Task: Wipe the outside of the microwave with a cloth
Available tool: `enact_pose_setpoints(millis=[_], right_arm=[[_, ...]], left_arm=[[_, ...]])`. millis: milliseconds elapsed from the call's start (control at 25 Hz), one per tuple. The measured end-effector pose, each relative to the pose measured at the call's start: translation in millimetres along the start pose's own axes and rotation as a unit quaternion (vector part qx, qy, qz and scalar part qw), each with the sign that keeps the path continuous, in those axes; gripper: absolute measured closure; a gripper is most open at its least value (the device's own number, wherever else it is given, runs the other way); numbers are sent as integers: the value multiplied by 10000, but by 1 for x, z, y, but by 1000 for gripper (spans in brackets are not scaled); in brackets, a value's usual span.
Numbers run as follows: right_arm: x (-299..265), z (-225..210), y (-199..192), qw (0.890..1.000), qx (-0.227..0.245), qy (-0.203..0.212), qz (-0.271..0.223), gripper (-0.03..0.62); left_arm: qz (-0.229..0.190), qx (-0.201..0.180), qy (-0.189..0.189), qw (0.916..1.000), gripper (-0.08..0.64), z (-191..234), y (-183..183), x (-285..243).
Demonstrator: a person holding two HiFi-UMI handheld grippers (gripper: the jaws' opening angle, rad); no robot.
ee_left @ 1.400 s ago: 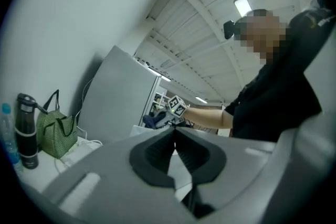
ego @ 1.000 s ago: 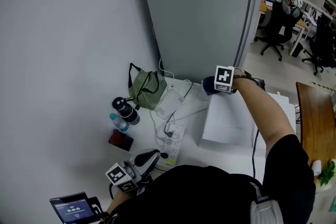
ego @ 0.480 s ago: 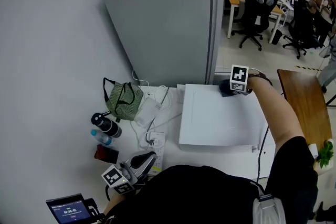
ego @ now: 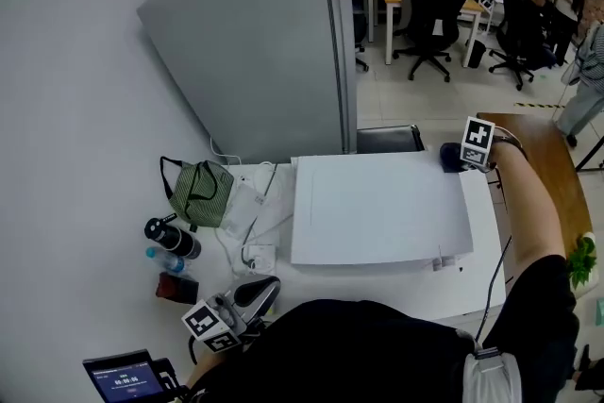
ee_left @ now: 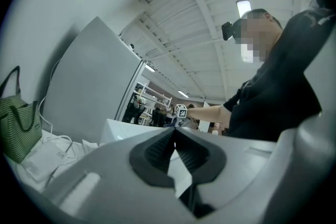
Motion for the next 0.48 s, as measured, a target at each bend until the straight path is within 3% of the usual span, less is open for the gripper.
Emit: enact_pose_setpoints(millis=[120, 240, 400, 480], right_arm=[[39, 22, 39, 9960, 254, -102, -852, 520], [96, 73, 128, 9774, 896, -45, -1914, 519], [123, 161, 257, 9534, 1932, 41, -2318, 518], [123, 197, 311, 9476, 2254, -26, -2264, 518]], left_arm=[[-53, 0, -33, 10000, 557, -2, -2, 3], [-153, -1, -33, 9999, 557, 0, -3, 15], [-267, -11, 3, 9996, 557, 5, -4, 43], [-290, 8, 43, 9996, 557, 9, -4, 58]])
Point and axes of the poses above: the fingertips, and each gripper's own axes: x backward along the fingers, z to its left, y out of its top, the point moved 5 cm from there along x, backward along the fingers, and after that the axes turned 15 degrees about z, right-handed, at the moved point
